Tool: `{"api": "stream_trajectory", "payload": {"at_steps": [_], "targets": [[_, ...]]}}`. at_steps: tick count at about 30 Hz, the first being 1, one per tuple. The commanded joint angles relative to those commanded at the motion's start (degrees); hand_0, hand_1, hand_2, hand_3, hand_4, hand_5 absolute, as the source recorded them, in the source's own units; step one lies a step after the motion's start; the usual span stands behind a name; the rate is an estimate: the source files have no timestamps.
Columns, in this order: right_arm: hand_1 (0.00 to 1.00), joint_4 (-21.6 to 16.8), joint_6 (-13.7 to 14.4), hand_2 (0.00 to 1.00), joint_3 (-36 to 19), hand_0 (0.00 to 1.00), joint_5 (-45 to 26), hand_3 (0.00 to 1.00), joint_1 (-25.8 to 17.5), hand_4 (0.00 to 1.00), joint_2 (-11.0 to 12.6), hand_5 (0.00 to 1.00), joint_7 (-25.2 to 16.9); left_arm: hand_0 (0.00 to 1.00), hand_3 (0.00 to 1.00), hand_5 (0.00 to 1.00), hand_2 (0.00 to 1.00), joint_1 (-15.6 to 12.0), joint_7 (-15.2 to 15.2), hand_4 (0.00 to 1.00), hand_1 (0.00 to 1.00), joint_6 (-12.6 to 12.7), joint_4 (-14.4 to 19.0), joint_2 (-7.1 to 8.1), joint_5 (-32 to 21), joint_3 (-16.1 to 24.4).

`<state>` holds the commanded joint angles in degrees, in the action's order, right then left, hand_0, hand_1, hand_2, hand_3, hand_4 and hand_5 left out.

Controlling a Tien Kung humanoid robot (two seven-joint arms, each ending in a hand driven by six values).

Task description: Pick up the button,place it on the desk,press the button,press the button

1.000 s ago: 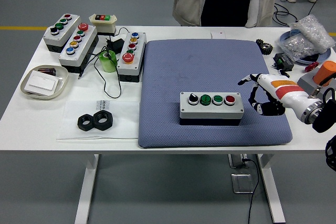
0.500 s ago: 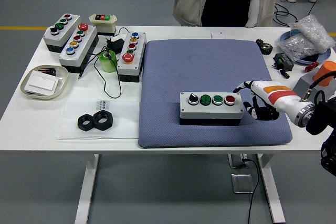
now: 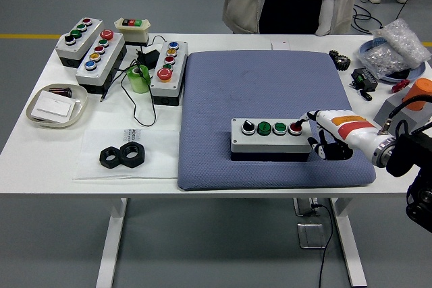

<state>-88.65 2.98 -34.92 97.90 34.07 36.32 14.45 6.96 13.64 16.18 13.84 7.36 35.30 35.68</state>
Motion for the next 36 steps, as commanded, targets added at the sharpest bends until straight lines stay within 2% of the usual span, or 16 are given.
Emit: {"api": "stream_trajectory", "payload": {"at_steps": [15,22,30,36], "targets": [[0.007,0.36,-0.82,0.149,1.67,0.131,0.15,0.739,0.54,0.523,-0.1,0.002,0.6,0.682,0.786,0.998,0.747,0.06,-0.01,0.701,0.651,0.0,0.0,0.0,-0.04,-0.01],[0.008,-2.5,1.27,0.151,-1.15,0.135,0.77,0.744,0.6,0.524,-0.08,0.002,0.54,0.683,0.786,0.998,0.746,0.12,-0.04,0.702,0.651,0.01,0.02,0.01,-0.25,-0.15],[0.009,-3.22,1.21,0.151,0.9,0.136,0.56,0.742,1.9,0.528,-1.5,0.002,0.71,0.682,0.786,0.998,0.746,0.11,-0.02,0.701,0.651,0.02,0.04,0.01,-0.29,-0.2],[0.008,-1.04,1.04,0.15,3.33,0.136,0.19,0.741,2.82,0.531,-3.35,0.002,0.76,0.683,0.786,0.998,0.747,0.04,0.05,0.701,0.651,0.05,0.06,-0.05,-0.15,-0.06]]}}
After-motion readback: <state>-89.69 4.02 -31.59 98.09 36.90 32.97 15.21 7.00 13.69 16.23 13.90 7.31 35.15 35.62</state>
